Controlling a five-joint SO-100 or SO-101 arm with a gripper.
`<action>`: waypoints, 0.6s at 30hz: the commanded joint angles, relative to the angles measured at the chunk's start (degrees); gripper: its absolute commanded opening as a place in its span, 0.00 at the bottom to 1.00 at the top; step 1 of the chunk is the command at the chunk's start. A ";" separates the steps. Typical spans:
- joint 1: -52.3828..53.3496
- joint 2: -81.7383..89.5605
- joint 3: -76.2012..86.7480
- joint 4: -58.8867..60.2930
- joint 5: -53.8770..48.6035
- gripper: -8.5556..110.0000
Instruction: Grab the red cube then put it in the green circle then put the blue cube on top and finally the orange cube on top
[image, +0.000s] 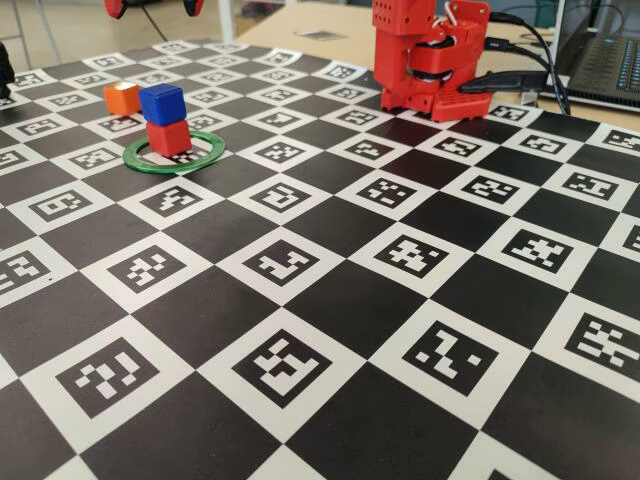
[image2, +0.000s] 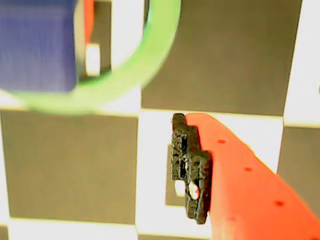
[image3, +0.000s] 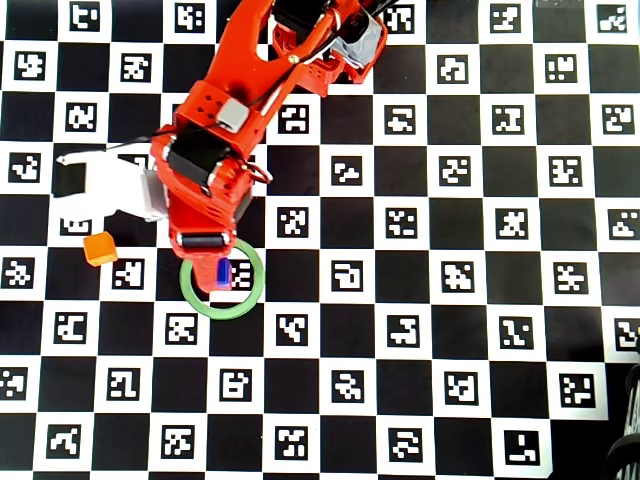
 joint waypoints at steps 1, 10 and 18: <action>5.01 1.85 -6.15 -2.64 -3.60 0.45; 13.89 -13.62 -19.86 -4.48 -10.90 0.48; 18.28 -26.63 -35.33 -0.09 -16.26 0.48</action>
